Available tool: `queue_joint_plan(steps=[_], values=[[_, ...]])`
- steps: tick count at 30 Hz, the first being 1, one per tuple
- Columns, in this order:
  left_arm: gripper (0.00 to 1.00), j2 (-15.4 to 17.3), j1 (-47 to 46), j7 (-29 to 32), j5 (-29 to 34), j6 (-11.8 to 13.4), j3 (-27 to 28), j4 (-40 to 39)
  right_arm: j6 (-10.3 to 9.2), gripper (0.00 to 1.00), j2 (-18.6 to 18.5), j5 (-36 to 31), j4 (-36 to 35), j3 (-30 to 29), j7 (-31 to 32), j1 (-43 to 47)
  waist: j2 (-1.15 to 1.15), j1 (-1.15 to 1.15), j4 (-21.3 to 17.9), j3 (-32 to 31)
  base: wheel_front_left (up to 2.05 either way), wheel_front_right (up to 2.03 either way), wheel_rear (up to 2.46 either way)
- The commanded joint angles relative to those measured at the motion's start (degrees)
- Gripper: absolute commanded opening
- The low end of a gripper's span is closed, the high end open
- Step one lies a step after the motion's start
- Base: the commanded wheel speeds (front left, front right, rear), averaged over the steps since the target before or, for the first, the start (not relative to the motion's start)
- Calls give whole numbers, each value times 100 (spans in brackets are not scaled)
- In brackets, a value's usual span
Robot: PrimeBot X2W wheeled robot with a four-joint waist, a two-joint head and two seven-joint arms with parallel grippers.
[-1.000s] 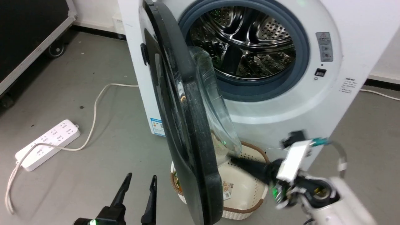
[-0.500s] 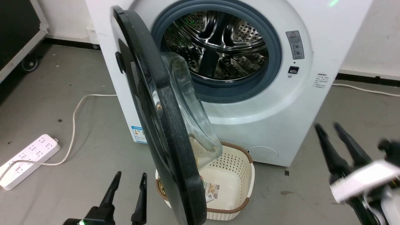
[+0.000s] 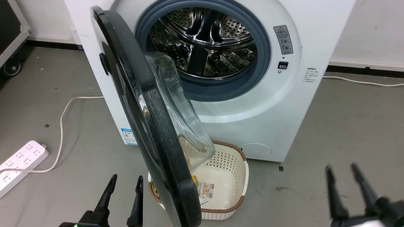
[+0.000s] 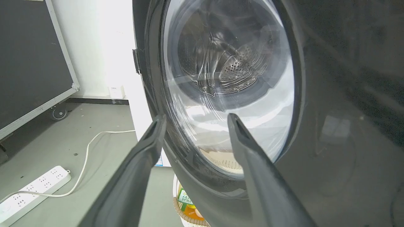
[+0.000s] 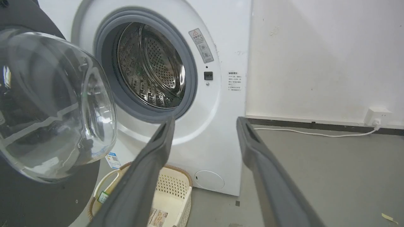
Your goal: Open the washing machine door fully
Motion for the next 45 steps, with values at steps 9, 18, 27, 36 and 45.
queue_joint_plan(steps=[9, 18, 27, 36, 45], values=[[100, 36, 161, -30, -12, -157, 48, -44, 6, 100, 262, -408, 124, 96, -176, 635, 0, 0, 12, -66, 0, 0, 0], [30, 69, 241, -30, -135, -254, -9, -114, 6, 100, 285, -273, 69, 44, -188, 576, 0, 0, 22, -142, 0, 0, 0], [0, 21, 41, -30, -353, -180, 356, -1016, 6, 100, 286, -219, 21, -3, -189, 522, 0, 0, 52, -147, 0, 0, 0], [0, -9, -501, -30, -601, 151, 816, -2453, 6, 100, 287, -151, 69, 12, -189, 502, 0, 0, 7, -193, 0, 0, 0], [0, -11, -768, -30, -459, 133, 263, -3300, 6, 100, 287, -151, 120, 6, -189, 514, 0, 0, 9, -275, 0, 0, 0]])
